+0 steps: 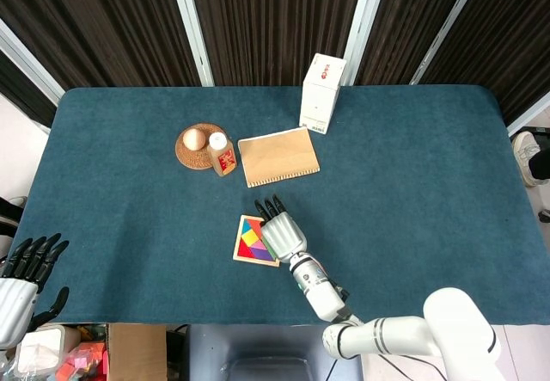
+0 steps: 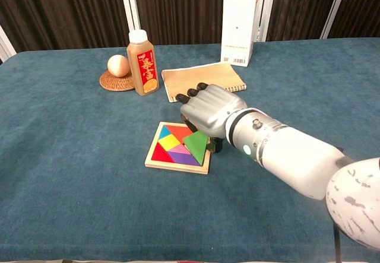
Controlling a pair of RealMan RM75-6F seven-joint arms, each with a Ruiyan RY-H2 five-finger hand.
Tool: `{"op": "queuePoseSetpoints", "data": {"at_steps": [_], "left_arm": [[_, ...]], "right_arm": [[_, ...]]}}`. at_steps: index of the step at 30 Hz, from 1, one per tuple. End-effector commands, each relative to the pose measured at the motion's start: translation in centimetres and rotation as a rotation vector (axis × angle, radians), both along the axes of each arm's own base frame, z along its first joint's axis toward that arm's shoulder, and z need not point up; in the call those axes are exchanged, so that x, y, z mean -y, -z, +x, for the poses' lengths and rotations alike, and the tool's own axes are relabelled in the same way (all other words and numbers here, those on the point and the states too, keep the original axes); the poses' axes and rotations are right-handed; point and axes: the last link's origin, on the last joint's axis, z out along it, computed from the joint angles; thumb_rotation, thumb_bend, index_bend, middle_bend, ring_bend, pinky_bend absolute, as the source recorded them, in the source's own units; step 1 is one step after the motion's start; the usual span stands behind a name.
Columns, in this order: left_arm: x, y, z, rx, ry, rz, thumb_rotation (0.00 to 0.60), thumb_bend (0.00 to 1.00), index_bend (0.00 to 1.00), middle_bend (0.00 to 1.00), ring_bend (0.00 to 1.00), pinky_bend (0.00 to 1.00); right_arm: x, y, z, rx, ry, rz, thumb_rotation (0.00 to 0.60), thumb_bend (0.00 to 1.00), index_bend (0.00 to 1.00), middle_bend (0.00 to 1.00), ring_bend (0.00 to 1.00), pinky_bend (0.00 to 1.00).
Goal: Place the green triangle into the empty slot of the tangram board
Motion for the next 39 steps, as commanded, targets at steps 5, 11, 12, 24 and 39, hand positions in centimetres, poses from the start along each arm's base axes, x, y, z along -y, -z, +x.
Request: {"op": "queuePoseSetpoints", "data": {"at_steps": [5, 11, 12, 24, 39], "left_arm": [[-0.2, 0.0, -0.1, -0.006, -0.008, 0.004, 0.600, 0.46, 0.00, 0.02, 0.01, 0.04], [-0.2, 0.0, -0.1, -0.007, -0.005, 0.010, 0.600, 0.46, 0.00, 0.01, 0.01, 0.04], [-0.2, 0.0, -0.1, -0.006, -0.004, 0.011, 0.600, 0.46, 0.00, 0.01, 0.01, 0.04], [-0.1, -0.1, -0.1, -0.004, -0.002, 0.012, 0.600, 0.46, 0.00, 0.00, 0.01, 0.04], [-0.2, 0.0, -0.1, -0.007, -0.010, 0.009, 0.600, 0.46, 0.00, 0.00, 0.02, 0.04]], "right_arm": [[0.0, 0.0, 0.0, 0.003, 0.011, -0.003, 0.600, 0.44, 0.50, 0.09, 0.00, 0.00], [0.0, 0.0, 0.1, 0.003, 0.015, 0.003, 0.600, 0.44, 0.43, 0.08, 0.00, 0.00], [-0.1, 0.0, 0.1, 0.002, 0.014, 0.003, 0.600, 0.44, 0.43, 0.08, 0.00, 0.00], [0.0, -1.7, -1.0, -0.028, 0.026, -0.003, 0.600, 0.44, 0.37, 0.04, 0.00, 0.00], [-0.3, -1.5, -1.4, -0.045, 0.037, 0.031, 0.600, 0.43, 0.36, 0.03, 0.00, 0.00]]}}
